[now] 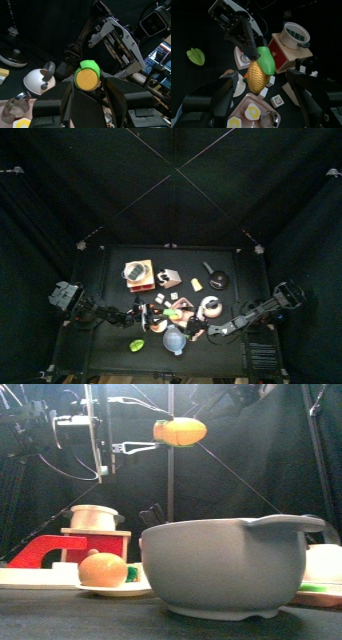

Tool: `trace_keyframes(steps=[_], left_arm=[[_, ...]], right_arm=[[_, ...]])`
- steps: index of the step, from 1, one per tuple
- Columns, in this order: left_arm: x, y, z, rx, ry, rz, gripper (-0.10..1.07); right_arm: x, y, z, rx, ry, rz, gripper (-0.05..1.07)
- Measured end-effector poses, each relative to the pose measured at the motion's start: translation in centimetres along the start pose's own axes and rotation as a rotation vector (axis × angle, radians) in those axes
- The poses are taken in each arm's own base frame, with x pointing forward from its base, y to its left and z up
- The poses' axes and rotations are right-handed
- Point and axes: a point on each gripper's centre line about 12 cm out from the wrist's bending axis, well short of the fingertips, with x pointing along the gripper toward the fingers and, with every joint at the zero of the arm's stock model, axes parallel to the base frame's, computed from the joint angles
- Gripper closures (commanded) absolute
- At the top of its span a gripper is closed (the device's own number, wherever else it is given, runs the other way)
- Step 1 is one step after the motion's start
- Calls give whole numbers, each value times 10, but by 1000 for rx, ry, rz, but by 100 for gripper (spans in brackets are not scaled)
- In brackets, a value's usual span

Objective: Regrip corn

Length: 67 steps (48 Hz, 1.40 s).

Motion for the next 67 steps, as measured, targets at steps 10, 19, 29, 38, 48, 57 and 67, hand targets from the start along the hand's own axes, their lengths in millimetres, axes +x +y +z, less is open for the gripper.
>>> trace_keyframes(steps=[10, 19, 29, 38, 48, 57, 67], left_arm=[[0, 1, -1, 2, 1, 1, 25], [0, 1, -1, 1, 2, 3, 25], [2, -1, 0, -1, -5, -1, 25], [2, -1, 0, -1, -5, -1, 25], [2, -1, -1, -1, -3, -1, 25], [2, -1, -1, -1, -4, -2, 25], [2, -1, -1, -1, -3, -1, 25]], right_arm=[[10, 5, 2, -30, -5, -13, -2], [16, 5, 4, -52, -15, -28, -2], [23, 2, -2, -59, 8, -59, -2], [25, 0, -2, -61, 11, -70, -2], [28, -5, -4, -53, 19, -86, -2], [29, -6, -4, -53, 20, -87, -1], [29, -6, -4, -51, 23, -85, -1]])
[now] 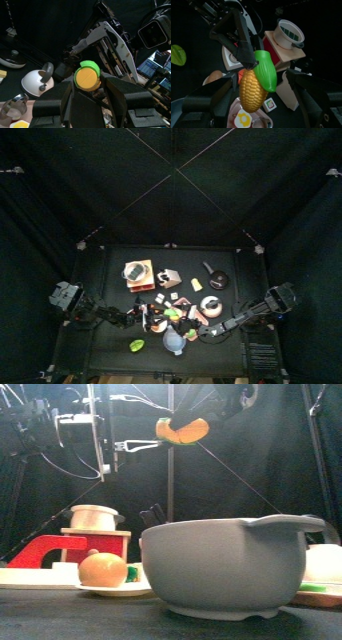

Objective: Regrip corn

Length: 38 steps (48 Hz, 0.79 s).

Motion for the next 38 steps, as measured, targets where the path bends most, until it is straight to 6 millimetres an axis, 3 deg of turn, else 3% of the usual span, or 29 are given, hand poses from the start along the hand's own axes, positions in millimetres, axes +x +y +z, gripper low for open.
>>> trace_keyframes(steps=[38], left_arm=[[0, 0, -1, 0, 2, -1, 25]], right_arm=[[1, 1, -2, -9, 4, 2, 3]])
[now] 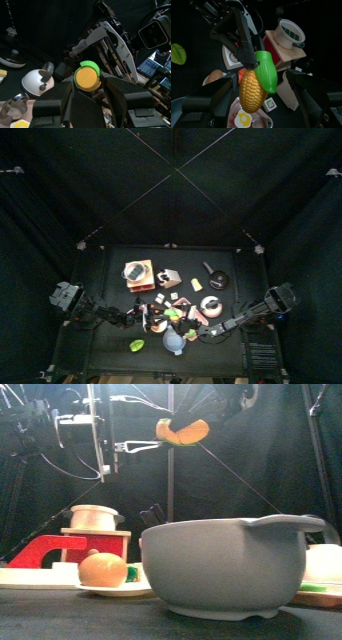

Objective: Regrip corn

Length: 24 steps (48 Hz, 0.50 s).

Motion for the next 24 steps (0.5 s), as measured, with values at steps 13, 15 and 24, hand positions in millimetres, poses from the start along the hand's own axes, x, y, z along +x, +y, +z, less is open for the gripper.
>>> trace_keyframes(steps=[13, 15, 24], left_arm=[[0, 1, 0, 7, -2, 3, 25], [0, 1, 0, 4, -2, 3, 25], [0, 1, 0, 2, -2, 3, 25]], right_arm=[[0, 1, -1, -3, 2, -2, 25], [0, 1, 0, -2, 1, -2, 28], [0, 0, -1, 1, 3, -3, 32]])
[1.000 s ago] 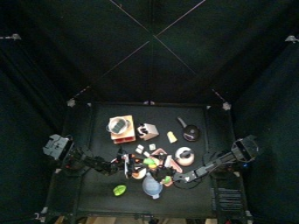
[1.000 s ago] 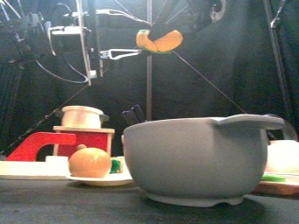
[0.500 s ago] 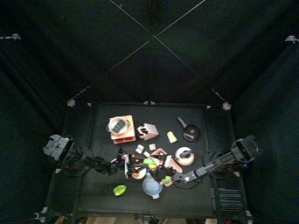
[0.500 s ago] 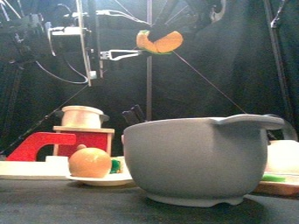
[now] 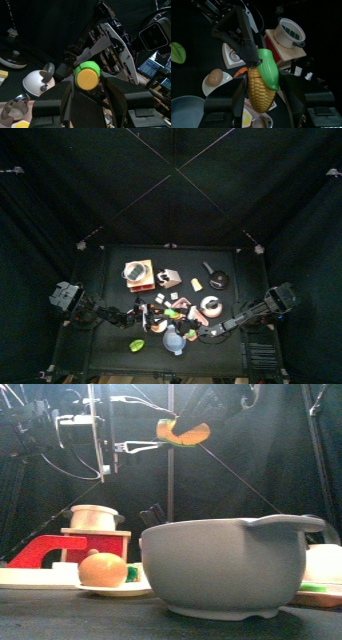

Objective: Regrip corn

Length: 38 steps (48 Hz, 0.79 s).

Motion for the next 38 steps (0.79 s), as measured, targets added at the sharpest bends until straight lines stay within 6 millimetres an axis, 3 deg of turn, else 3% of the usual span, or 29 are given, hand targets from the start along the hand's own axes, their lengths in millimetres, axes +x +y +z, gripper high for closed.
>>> trace_keyframes(steps=[8, 18, 38], left_arm=[[0, 0, -1, 11, 4, -3, 18], [-3, 1, -3, 46, 31, -49, -6], [-5, 7, -3, 60, 34, -39, -6]], right_arm=[[0, 1, 0, 6, 2, 7, 32], [0, 3, -3, 41, 30, 23, 32], [0, 5, -5, 68, 45, 39, 32]])
